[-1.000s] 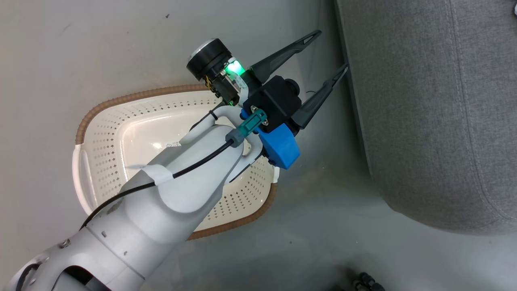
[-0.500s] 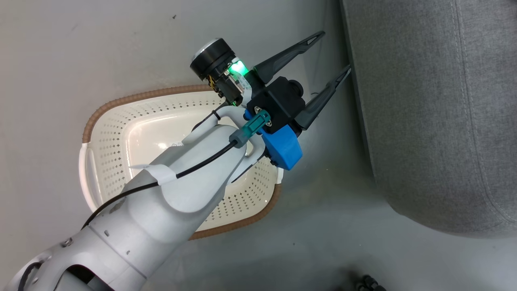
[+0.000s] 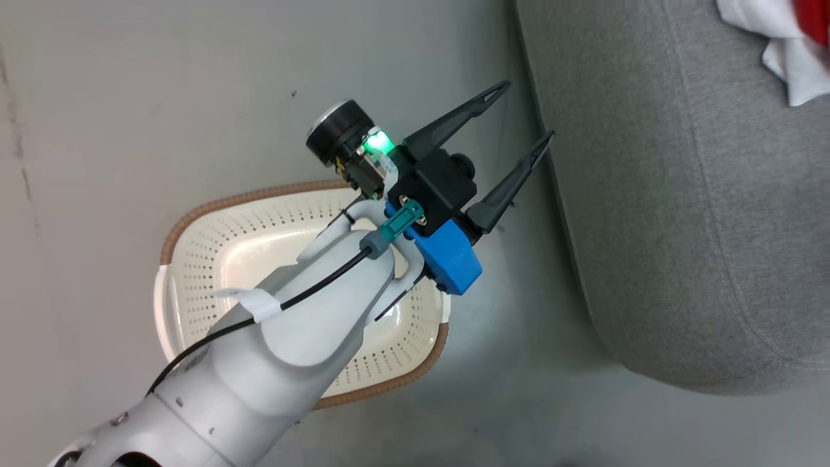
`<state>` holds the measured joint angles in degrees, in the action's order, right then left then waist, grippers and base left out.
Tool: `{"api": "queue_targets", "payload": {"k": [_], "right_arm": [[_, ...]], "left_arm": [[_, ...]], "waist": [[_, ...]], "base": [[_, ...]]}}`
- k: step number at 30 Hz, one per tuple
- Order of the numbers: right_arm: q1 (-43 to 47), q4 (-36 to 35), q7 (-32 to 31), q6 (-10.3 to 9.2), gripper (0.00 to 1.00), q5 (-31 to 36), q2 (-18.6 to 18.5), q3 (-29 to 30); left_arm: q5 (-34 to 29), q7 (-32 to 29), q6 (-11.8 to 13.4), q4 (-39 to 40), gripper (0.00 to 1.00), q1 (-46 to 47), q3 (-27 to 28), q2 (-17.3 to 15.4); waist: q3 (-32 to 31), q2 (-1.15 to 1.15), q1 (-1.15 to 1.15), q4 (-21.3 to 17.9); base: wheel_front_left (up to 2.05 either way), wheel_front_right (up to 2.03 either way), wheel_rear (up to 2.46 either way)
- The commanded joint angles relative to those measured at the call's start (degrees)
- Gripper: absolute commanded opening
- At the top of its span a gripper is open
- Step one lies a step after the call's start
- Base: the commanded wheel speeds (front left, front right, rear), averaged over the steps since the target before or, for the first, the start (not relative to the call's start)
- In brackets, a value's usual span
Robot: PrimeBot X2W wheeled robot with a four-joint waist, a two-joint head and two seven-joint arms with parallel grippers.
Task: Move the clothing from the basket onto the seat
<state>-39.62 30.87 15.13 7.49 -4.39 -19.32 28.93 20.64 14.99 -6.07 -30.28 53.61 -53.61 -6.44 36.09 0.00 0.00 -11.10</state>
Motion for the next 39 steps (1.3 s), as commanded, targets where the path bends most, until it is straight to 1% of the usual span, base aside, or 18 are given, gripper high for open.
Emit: {"api": "queue_targets", "payload": {"k": [1, 6, 11, 16, 23, 28, 35, 39], "right_arm": [[2.3, -1.0, 0.0, 0.01, 1.00, 0.4, 0.9, 0.0], [8.4, -7.3, 0.0, 0.02, 1.00, 0.1, 2.8, -2.0], [13.4, -13.4, 0.0, 0.02, 1.00, 0.3, 4.8, -7.5], [17.7, -17.6, 0.0, 0.01, 1.00, 0.0, 6.9, -12.2], [22.4, -20.3, 0.0, 0.02, 1.00, -0.2, 9.4, -17.7], [25.3, -21.3, 0.0, 0.01, 1.00, -0.1, 10.3, -20.9], [29.3, -22.4, 0.0, 0.01, 1.00, 0.3, 11.8, -22.5], [31.6, -23.2, 0.0, 0.01, 1.00, 0.5, 12.8, -23.1]], "left_arm": [[0.3, 0.3, 0.2, 0.3, 1.00, -1.2, 0.6, -0.2], [0.4, 0.3, 0.6, 1.3, 1.00, -5.3, 2.8, -0.5], [0.4, 0.3, 1.0, 2.4, 1.00, -9.6, 5.7, -1.0], [0.0, 0.3, 1.5, 3.5, 1.00, -14.1, 9.3, -1.3], [-0.8, 0.3, 2.9, 6.4, 1.00, -21.2, 16.6, -2.1], [-1.8, 0.3, 3.6, 8.5, 1.00, -26.7, 22.4, -2.8], [-3.7, 0.3, 4.4, 11.9, 1.00, -34.0, 30.3, -2.8], [-5.1, 0.3, 4.3, 13.3, 1.00, -38.1, 33.8, -2.4]], "waist": [[-2.6, 0.00, 0.00, -0.1], [-7.0, 0.00, 0.00, 0.2], [-11.6, 0.00, 0.00, 1.2], [-15.8, 0.00, 0.00, 3.3], [-21.4, 0.00, 0.00, 6.5], [-24.6, 0.00, 0.00, 8.5], [-28.4, 0.00, 0.00, 11.0], [-30.0, 0.00, 0.00, 12.0]], "base": [[0.00, 0.00, 0.00], [0.00, 0.00, 0.00], [0.00, 0.00, 0.00], [0.00, 0.00, 0.00], [0.00, 0.00, 0.00], [0.00, 0.00, 0.00], [0.00, 0.00, 0.00], [0.00, 0.00, 0.00]]}}
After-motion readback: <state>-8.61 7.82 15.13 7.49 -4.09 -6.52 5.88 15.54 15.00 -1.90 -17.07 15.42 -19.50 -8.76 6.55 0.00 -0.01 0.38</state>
